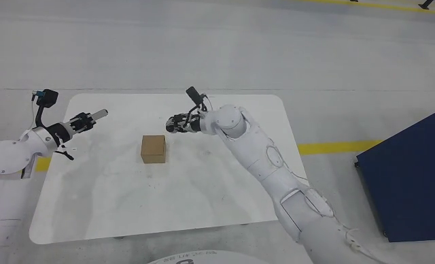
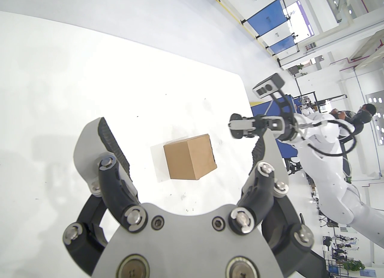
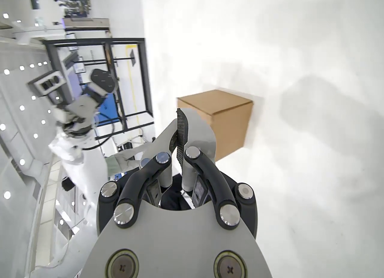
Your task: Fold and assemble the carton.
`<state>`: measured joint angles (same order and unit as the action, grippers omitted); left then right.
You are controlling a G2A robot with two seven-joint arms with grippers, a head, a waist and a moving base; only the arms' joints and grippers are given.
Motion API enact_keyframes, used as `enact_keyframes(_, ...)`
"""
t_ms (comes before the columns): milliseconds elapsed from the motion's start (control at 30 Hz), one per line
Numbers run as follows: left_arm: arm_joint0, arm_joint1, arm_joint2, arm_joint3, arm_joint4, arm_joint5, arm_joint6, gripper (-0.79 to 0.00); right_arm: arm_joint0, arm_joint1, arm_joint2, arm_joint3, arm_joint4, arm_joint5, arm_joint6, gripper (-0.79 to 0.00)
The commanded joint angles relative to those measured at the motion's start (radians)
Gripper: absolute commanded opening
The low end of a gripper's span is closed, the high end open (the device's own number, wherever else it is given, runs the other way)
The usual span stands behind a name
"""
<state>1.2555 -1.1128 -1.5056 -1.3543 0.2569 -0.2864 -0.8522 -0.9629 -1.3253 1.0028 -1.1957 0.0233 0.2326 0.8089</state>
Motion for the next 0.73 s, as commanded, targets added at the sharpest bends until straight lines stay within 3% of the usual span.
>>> enact_keyframes(0,0.0,0.0,0.0,0.0,0.0,0.0,0.0,0.0,-0.041,0.011,0.047,-0.11,0.007,0.016,-0.037,-0.677)
enact_keyframes(33,0.0,0.0,0.0,0.0,0.0,0.0,0.0,0.0,-0.057,0.016,0.066,-0.153,0.01,0.029,-0.04,-0.628)
enact_keyframes(100,0.0,0.0,0.0,0.0,0.0,0.0,0.0,0.0,-0.08,0.025,0.105,-0.218,0.018,0.062,-0.058,-0.453)
enact_keyframes(133,0.0,0.0,0.0,0.0,0.0,0.0,0.0,0.0,-0.087,0.027,0.122,-0.241,0.026,0.085,-0.065,-0.074)
enact_keyframes(167,0.0,0.0,0.0,0.0,0.0,0.0,0.0,0.0,-0.088,0.029,0.131,-0.253,0.031,0.103,-0.069,0.0)
enact_keyframes(200,0.0,0.0,0.0,0.0,0.0,0.0,0.0,0.0,-0.088,0.029,0.131,-0.253,0.031,0.103,-0.069,0.0)
enact_keyframes(233,0.0,0.0,0.0,0.0,0.0,0.0,0.0,-0.001,-0.088,0.029,0.13,-0.253,0.03,0.101,-0.069,-0.548)
enact_keyframes(367,0.0,0.0,0.0,0.0,0.0,0.0,0.0,-0.001,-0.088,0.029,0.132,-0.253,0.032,0.103,-0.069,-0.308)
enact_keyframes(533,0.0,0.0,0.0,0.0,0.0,0.0,0.0,-0.001,-0.088,0.029,0.131,-0.253,0.031,0.103,-0.068,-0.089)
enact_keyframes(700,0.0,0.0,0.0,0.0,0.0,0.0,0.0,-0.001,-0.088,0.029,0.131,-0.253,0.031,0.103,-0.068,-0.006)
